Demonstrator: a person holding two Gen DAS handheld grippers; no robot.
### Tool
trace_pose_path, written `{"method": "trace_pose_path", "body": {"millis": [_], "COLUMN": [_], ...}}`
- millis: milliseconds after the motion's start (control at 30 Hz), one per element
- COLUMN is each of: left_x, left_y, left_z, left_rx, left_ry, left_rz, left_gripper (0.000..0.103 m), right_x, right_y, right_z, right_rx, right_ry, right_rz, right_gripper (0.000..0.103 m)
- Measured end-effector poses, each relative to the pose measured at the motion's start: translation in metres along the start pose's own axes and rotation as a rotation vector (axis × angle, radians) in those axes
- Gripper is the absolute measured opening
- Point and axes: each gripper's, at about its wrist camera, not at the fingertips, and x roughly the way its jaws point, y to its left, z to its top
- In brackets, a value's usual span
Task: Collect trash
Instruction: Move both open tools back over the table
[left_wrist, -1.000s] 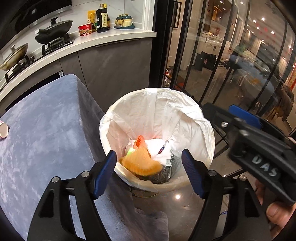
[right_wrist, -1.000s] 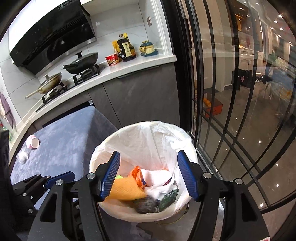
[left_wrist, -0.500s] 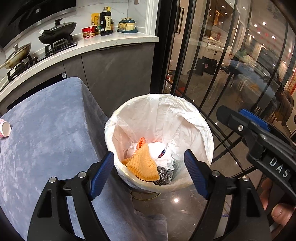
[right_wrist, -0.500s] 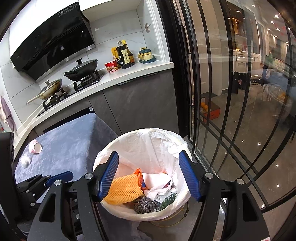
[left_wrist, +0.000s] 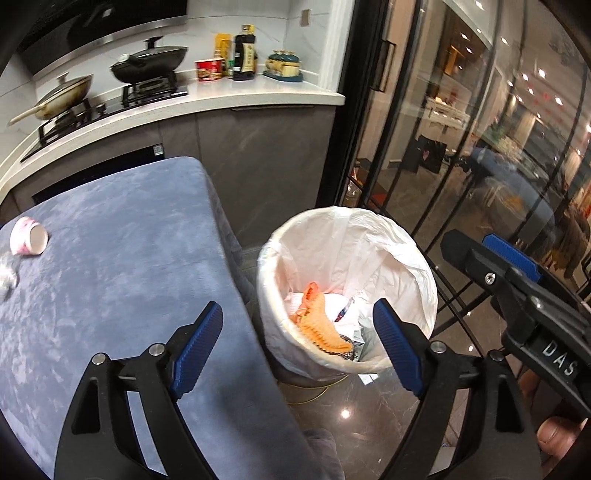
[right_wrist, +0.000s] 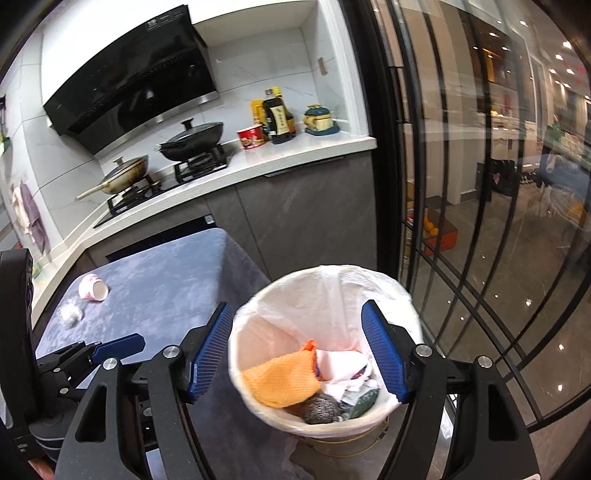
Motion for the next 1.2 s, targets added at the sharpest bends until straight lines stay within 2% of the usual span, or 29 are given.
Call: {"method": "trace_pose_path", "body": {"millis": [100, 167, 300, 400, 467, 700, 900, 1067, 1200], "left_x": [-0.011, -0.017, -0.032, -0.041, -0.048, -0.068, -0.079, -0.070, -0.058], "left_y": [0.020, 0.034, 0.077, 0.112, 0.141, 0.255, 0.354, 0.413, 0.445], "left_z": [-0.003, -0.005, -0.012, -0.014, -0.019, -0.033, -0.048, -0.053, -0.051], "left_rx": [-0.029, -0.047, -0.100, -0.161, -0.204, -0.328, -0.403, -0.419, -0.400], "left_ry": [-0.009, -0.014, -0.027, -0.024, -0.029, -0.028, -0.023, 0.002, 0.016], "left_rz": [0.018, 0.035, 0.098, 0.128, 0.165, 0.303, 0.401, 0.399, 0.380], "left_gripper": [0.080, 0.085, 0.087, 0.088, 0.091, 0.092, 0.095, 0.095, 0.095], "right_x": [0.001, 0.002, 0.009, 0.018, 0.025, 0.059, 0.105, 0.145, 0.183], "right_y": [0.020, 0.031, 0.066, 0.096, 0.119, 0.209, 0.295, 0.358, 0.400], "right_z": [0.000, 0.001, 0.000, 0.000, -0.001, -0.009, -0.014, -0.016, -0.016], "right_rx": [-0.027, -0.042, -0.086, -0.115, -0.142, -0.255, -0.336, -0.404, -0.459], "right_ry": [0.002, 0.005, 0.017, 0.030, 0.042, 0.087, 0.148, 0.175, 0.202], "right_rz": [0.025, 0.043, 0.086, 0.117, 0.144, 0.239, 0.349, 0.420, 0.472], "right_gripper": [0.070, 0.070, 0.070, 0.074, 0.075, 0.075, 0.075, 0.075, 0.076]}}
